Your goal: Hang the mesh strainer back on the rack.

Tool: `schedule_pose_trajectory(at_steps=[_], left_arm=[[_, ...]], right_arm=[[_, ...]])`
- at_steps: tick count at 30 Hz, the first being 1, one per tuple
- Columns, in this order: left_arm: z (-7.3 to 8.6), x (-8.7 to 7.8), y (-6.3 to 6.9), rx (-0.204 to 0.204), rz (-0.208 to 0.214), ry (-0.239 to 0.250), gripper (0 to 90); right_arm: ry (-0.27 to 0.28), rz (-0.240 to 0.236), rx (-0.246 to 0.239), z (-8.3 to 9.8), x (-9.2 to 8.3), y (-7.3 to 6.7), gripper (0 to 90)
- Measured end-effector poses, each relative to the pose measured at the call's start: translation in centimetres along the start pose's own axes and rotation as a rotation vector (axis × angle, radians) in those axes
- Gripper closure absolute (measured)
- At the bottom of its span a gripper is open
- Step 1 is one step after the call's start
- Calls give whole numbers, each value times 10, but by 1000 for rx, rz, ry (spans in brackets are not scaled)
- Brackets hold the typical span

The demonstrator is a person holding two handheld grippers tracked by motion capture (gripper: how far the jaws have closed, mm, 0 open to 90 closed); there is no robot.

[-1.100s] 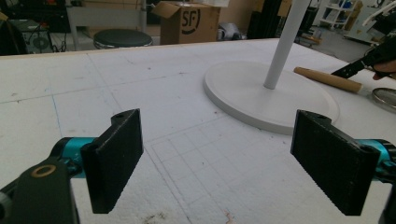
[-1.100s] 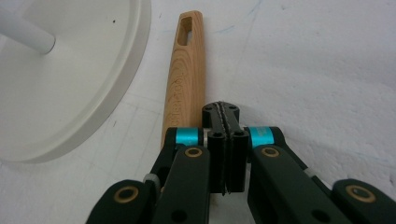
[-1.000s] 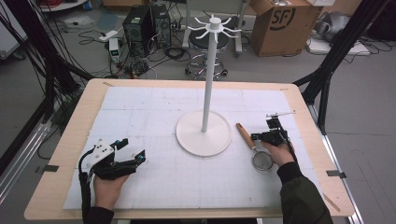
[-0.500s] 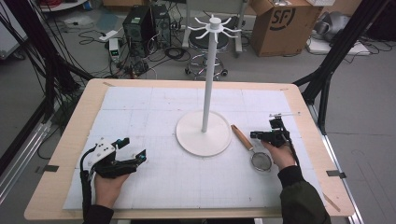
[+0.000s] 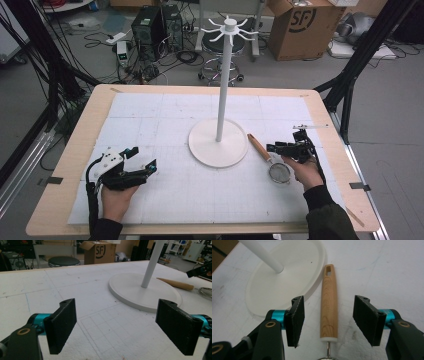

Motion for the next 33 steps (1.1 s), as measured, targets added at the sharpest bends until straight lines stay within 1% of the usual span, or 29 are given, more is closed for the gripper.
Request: schedule_pose_trajectory(at_steps=[4, 7, 11, 14, 18, 24, 27, 31, 33], left_arm=[[0, -1, -1, -4, -2, -1, 176], [0, -2, -1, -3, -1, 0, 176], [1, -3, -1, -4, -2, -5, 176], [0, -5, -2, -6, -7, 2, 176], [1, -6, -1, -4, -8, -1, 176], [0, -8, 0, -1, -13, 0, 176], [-2, -9, 3, 0, -14, 7, 176], [-3, -8, 5, 7, -9, 2, 177], [-3, -8, 6, 9, -7, 1, 177]], right_arm=[[-37, -7, -9, 2, 7, -2, 449], [-57, 0, -24, 3, 10, -3, 472], [-79, 0, -31, 4, 14, -3, 489], [-98, 9, -31, 5, 17, -2, 503], [-124, 19, -49, 6, 19, -5, 511], [-147, 29, -81, 8, 25, -8, 513], [-165, 55, -102, 10, 27, -13, 516], [-183, 95, -163, 12, 31, -18, 532], [-185, 119, -180, 12, 31, -20, 560]])
Point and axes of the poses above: each handheld gripper's, and its own axes: x roughly forward along the jaws, z roughly out of its underside, y roughly to its right, the point moved 1 cm from there along x, roughly forward along the jaws, and after that the axes turned 8 degrees about y, right-handed, at the moved point
